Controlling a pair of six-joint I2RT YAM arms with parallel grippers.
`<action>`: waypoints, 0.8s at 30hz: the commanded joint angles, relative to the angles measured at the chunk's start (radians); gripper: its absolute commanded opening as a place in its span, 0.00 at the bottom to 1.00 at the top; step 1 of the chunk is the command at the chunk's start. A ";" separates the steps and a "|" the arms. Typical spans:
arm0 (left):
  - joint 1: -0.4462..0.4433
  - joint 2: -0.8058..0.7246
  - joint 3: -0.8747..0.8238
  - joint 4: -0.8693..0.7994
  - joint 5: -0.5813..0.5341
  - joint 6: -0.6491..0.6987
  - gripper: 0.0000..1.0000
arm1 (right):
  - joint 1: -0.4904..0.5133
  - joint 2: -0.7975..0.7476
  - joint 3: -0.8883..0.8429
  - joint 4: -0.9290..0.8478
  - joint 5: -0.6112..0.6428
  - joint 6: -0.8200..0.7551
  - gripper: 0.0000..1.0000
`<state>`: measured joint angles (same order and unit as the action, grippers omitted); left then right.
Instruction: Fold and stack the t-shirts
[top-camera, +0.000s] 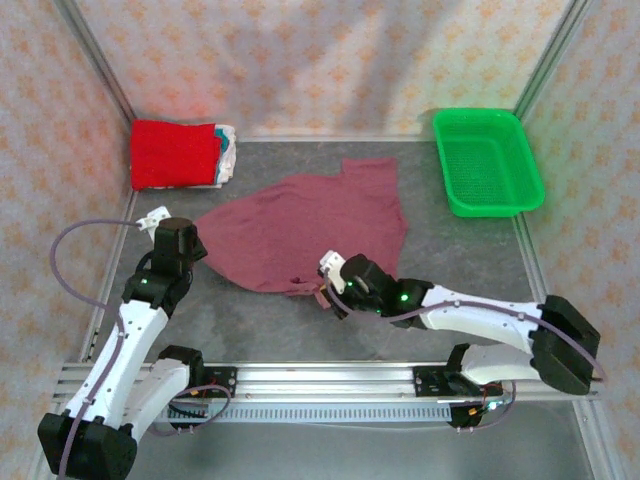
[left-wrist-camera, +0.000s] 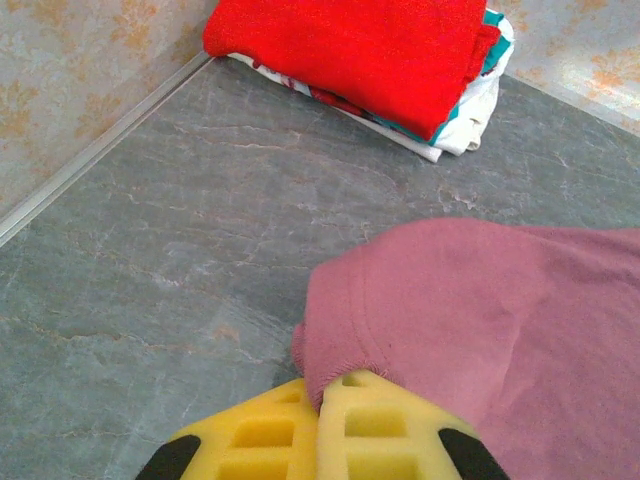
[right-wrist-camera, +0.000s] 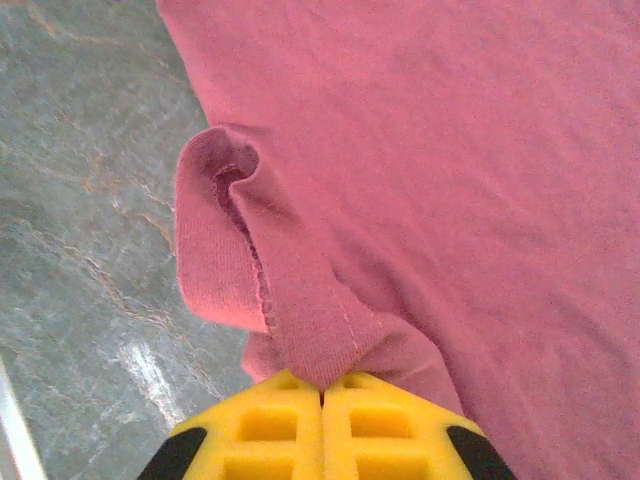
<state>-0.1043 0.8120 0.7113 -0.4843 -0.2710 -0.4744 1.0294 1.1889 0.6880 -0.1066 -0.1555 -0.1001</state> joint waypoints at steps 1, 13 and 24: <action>0.011 -0.019 0.075 -0.024 0.004 -0.006 0.00 | -0.035 -0.096 0.033 -0.099 -0.010 0.027 0.00; 0.010 -0.094 0.398 -0.170 0.124 0.039 0.00 | -0.154 -0.396 0.308 -0.409 0.125 0.031 0.00; 0.011 -0.099 0.784 -0.426 0.235 0.014 0.00 | -0.154 -0.497 0.640 -0.577 0.347 0.034 0.00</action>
<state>-0.1020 0.7204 1.4464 -0.8158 -0.1017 -0.4606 0.8799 0.7139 1.2564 -0.6155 0.1101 -0.0647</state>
